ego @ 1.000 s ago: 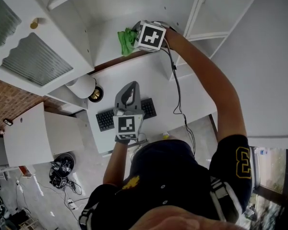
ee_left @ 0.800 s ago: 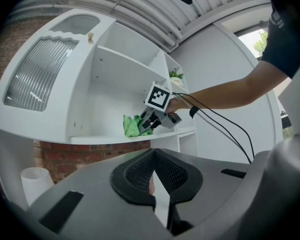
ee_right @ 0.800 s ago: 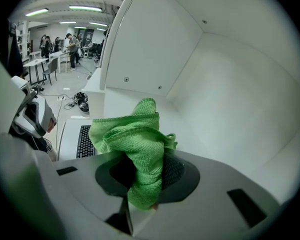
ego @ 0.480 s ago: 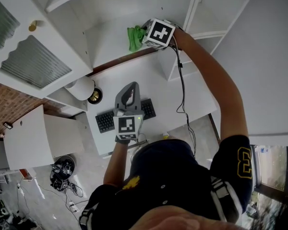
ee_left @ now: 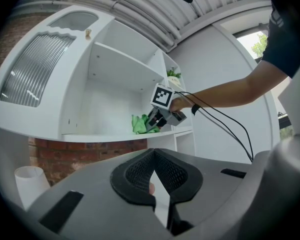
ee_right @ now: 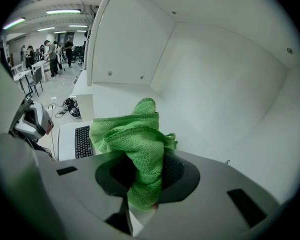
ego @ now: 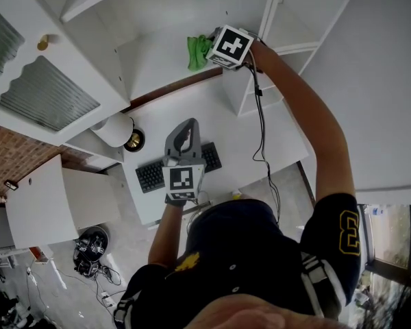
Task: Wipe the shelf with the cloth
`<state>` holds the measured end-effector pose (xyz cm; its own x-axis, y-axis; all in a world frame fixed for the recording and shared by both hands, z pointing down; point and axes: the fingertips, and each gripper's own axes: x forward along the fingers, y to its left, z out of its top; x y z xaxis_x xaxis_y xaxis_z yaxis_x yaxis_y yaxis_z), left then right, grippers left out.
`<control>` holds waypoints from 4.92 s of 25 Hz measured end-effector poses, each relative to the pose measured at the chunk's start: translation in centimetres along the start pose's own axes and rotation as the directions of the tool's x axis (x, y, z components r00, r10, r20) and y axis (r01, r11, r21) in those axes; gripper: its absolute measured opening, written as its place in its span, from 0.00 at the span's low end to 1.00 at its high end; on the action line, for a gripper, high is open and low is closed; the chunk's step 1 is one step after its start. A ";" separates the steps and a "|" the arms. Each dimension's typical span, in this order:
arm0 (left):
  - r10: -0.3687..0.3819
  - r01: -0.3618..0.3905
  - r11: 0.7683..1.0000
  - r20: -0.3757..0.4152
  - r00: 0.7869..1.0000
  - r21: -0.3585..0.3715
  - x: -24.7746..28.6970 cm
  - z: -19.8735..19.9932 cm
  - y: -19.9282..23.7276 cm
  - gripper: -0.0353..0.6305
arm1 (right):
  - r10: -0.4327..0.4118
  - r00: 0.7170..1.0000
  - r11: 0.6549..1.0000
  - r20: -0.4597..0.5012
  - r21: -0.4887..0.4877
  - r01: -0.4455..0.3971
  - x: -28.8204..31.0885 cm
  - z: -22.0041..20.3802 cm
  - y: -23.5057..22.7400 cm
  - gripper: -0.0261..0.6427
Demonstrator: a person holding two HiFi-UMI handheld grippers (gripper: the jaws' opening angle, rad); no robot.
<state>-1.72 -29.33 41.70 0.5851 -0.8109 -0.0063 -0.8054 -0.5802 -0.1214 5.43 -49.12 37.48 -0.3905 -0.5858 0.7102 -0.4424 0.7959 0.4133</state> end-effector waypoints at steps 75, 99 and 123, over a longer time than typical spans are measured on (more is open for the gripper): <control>0.215 -0.214 0.977 -0.057 0.975 0.013 -4.2 -2.0 6.0 0.08 | -0.597 0.692 0.782 0.406 0.486 0.390 -6.6 2.9 1.9 0.17; 0.337 -0.338 0.939 -0.026 0.941 -0.057 -13.2 -3.1 9.8 0.08 | -0.467 0.646 0.849 0.604 0.512 0.134 -8.9 -1.0 18.4 0.17; 0.431 -0.429 0.902 -0.043 0.901 0.058 -11.8 -0.1 -7.8 0.08 | -0.483 0.615 0.847 0.623 0.510 0.149 -20.5 -20.1 18.9 0.18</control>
<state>-2.35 -15.26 42.86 0.1761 -0.9842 -0.0156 -0.9714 -0.1712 -0.1646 21.34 -19.01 42.19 -0.5295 -0.8400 -0.1182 -0.8446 0.5091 0.1658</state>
